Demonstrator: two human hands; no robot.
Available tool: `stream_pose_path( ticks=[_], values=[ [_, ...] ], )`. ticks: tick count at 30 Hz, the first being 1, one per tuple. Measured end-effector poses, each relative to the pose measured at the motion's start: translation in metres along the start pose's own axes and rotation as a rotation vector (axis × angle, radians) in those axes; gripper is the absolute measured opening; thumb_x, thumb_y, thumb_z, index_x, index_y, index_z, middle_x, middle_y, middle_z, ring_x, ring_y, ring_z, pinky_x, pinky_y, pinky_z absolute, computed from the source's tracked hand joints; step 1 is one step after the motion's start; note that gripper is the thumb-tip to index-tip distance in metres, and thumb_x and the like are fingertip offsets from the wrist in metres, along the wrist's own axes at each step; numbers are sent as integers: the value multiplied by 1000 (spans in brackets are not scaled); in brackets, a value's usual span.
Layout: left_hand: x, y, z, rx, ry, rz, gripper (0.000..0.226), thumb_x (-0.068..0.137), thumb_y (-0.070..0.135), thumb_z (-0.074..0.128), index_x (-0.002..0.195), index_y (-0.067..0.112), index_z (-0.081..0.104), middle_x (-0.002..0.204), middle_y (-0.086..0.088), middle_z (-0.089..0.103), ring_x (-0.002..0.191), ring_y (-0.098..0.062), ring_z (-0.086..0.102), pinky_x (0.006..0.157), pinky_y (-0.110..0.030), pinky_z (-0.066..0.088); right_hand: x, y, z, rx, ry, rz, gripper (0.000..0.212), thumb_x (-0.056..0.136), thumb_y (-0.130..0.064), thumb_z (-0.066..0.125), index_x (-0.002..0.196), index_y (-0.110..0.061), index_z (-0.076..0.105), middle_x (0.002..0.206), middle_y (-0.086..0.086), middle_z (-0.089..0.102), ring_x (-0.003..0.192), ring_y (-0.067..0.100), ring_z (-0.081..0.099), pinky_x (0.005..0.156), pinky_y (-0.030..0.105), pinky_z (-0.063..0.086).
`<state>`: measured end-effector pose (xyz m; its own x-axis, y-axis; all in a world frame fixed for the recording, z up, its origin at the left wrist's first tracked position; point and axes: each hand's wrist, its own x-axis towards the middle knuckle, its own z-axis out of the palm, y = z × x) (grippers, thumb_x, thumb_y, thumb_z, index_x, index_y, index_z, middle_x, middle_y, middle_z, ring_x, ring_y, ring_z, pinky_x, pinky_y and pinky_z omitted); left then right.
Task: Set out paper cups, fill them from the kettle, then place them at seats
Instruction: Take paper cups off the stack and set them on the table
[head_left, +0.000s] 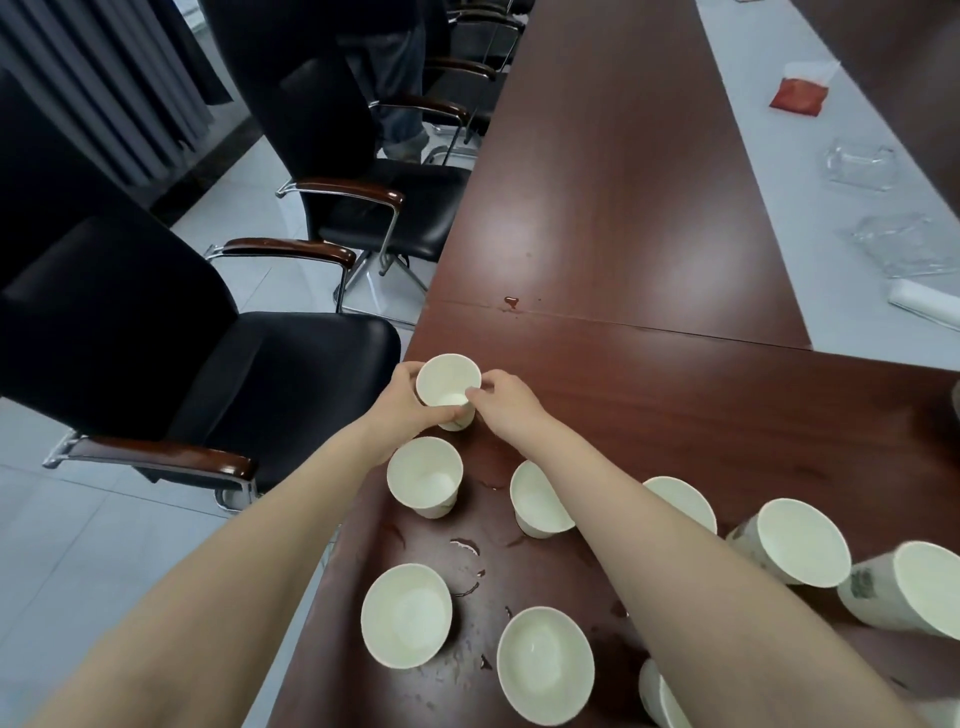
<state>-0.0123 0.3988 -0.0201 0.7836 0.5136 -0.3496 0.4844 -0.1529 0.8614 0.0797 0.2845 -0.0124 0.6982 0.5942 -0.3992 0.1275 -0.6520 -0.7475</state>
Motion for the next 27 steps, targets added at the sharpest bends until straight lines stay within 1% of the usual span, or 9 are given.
stream_pose_path(
  ticks=[5,9,14,18,20,22,24,25,27],
  values=[
    [1,0,2,-18,3,-7,69,76,21,80,127,18,34,121,1,50,104,-11,50,70,-16,43,4,5,2,-4,6,-8,30,95,-21,48,118,-3,54,112,13,63,103,29,58,79,34,42],
    [2,-3,1,-55,-6,-19,63,76,21,79,121,23,34,124,1,50,108,-11,51,75,-19,45,6,7,3,15,-5,-8,30,94,-22,50,118,-4,54,109,16,64,101,31,60,77,34,42],
    [0,0,2,-42,-16,-25,68,79,18,77,131,15,33,124,0,47,107,-10,49,71,-14,43,6,6,3,27,-14,-4,32,94,-23,50,120,-4,53,110,16,63,97,29,59,76,36,44],
    [-1,5,1,-11,-23,-41,72,80,17,76,135,12,30,122,0,46,107,-12,48,68,-14,43,6,5,3,5,-27,13,32,95,-24,47,118,-2,54,101,13,60,87,26,55,72,35,42],
    [-2,7,1,4,-27,-52,73,80,17,76,136,12,30,122,0,46,106,-12,48,67,-14,42,6,5,4,35,-14,30,32,96,-26,45,117,-2,54,104,13,60,92,28,58,74,36,43],
    [-3,9,1,14,-27,-67,75,80,18,76,138,12,29,124,0,46,105,-11,47,66,-13,41,4,6,5,65,-2,49,35,97,-28,43,120,-3,53,115,15,60,103,31,60,80,40,47],
    [-3,10,-2,7,-3,-95,80,80,22,76,142,13,26,129,-1,45,111,-14,46,77,-18,42,1,6,4,70,-9,52,36,98,-31,41,120,-4,52,119,13,59,107,31,60,86,42,48],
    [-3,11,-3,-3,15,-111,83,80,24,76,144,13,24,132,-3,45,115,-17,46,85,-21,41,-1,7,3,69,-12,48,36,99,-32,41,121,-5,51,119,12,58,107,30,60,87,43,48],
    [-3,13,-8,-24,47,-137,87,80,27,76,147,15,21,140,-8,45,125,-22,44,94,-29,36,-4,9,-2,65,-12,49,40,99,-34,40,125,-5,49,119,9,55,109,28,59,92,44,48]
  ],
)
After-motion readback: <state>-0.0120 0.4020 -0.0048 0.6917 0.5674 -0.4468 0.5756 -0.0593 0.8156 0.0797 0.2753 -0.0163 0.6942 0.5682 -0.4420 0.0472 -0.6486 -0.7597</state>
